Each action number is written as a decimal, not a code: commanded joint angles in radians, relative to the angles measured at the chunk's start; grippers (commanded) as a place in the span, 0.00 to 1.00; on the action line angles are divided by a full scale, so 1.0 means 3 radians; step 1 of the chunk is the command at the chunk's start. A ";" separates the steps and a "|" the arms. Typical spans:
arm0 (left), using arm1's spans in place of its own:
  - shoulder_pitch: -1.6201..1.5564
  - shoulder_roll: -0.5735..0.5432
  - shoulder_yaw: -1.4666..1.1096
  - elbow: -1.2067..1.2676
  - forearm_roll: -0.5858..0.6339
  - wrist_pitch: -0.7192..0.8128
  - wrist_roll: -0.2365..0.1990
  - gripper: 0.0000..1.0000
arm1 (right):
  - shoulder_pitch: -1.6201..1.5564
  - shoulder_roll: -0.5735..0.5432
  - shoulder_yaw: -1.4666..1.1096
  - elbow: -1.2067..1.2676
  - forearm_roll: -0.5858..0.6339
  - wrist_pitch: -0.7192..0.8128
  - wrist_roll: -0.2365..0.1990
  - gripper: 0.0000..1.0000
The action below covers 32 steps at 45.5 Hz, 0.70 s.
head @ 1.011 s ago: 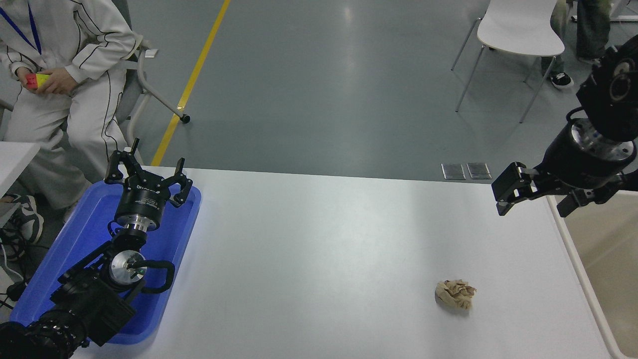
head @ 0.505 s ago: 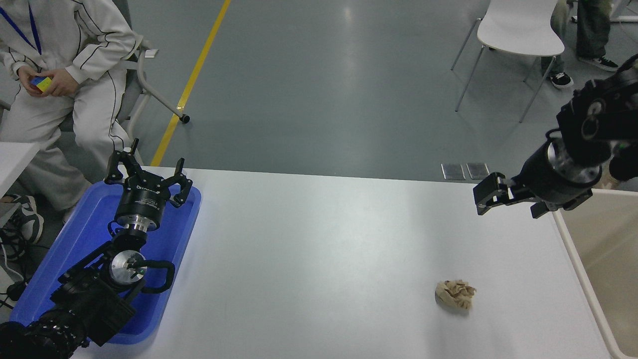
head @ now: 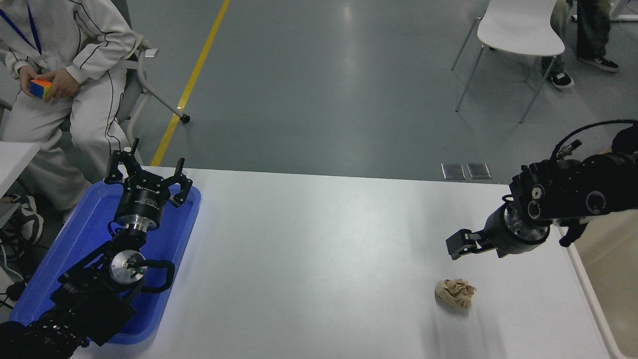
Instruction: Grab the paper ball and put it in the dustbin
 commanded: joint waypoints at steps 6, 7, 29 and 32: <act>0.0000 0.0000 0.0001 0.0000 0.0000 0.0000 0.0000 1.00 | -0.0641 0.0019 0.0308 -0.0320 -0.0263 -0.0157 0.0000 0.97; 0.0000 0.0000 -0.0004 0.0000 0.0000 0.0000 0.0000 1.00 | -0.0661 0.0019 0.0333 -0.0330 -0.0263 -0.0163 0.0000 0.97; 0.0000 0.0000 0.0001 0.0000 0.0000 0.0000 0.0000 1.00 | -0.1142 0.0147 0.0574 -0.0821 -0.0232 -0.0244 0.0000 0.97; 0.0000 0.0000 0.0001 0.0000 0.0000 0.0000 0.0000 1.00 | -0.1168 0.0177 0.0574 -0.0857 -0.0232 -0.0265 0.0000 0.97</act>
